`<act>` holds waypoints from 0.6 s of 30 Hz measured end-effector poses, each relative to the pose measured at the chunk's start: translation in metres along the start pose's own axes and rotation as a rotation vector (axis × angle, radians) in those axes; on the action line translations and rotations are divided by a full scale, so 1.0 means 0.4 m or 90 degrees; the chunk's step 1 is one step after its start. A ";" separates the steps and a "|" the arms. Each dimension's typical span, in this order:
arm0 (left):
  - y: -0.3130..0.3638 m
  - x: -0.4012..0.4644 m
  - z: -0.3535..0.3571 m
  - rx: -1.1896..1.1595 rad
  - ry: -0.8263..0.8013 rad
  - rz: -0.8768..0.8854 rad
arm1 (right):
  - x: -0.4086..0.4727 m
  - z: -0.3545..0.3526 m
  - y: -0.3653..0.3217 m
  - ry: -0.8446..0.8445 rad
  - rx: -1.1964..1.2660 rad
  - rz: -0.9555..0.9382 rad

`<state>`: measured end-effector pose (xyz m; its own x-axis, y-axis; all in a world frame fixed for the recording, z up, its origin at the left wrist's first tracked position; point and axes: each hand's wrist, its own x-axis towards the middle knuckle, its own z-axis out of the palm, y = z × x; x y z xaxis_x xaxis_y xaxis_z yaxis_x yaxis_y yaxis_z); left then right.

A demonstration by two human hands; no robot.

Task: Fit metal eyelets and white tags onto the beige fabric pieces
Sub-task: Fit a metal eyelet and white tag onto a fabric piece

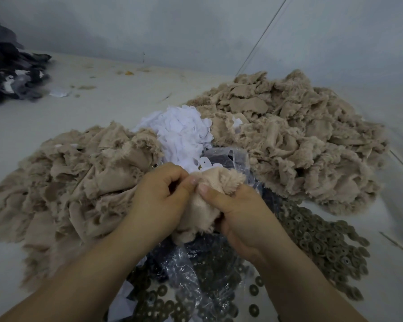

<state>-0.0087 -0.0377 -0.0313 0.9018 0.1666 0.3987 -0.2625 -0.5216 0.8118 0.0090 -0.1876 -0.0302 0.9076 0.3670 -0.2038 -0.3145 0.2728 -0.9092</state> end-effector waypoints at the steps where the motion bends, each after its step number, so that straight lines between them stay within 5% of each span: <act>1: 0.003 -0.003 -0.001 -0.031 0.007 -0.022 | -0.001 -0.001 -0.001 -0.006 0.011 0.022; 10: 0.003 -0.016 0.003 -0.146 -0.035 -0.095 | -0.006 0.011 -0.014 0.043 0.064 0.106; 18: 0.012 -0.033 0.014 -0.109 0.004 -0.049 | -0.016 0.026 0.003 0.000 0.122 0.073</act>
<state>-0.0199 -0.0472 -0.0351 0.9192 0.2065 0.3354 -0.2485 -0.3569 0.9005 0.0001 -0.1805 -0.0262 0.8625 0.4057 -0.3023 -0.4634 0.3937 -0.7939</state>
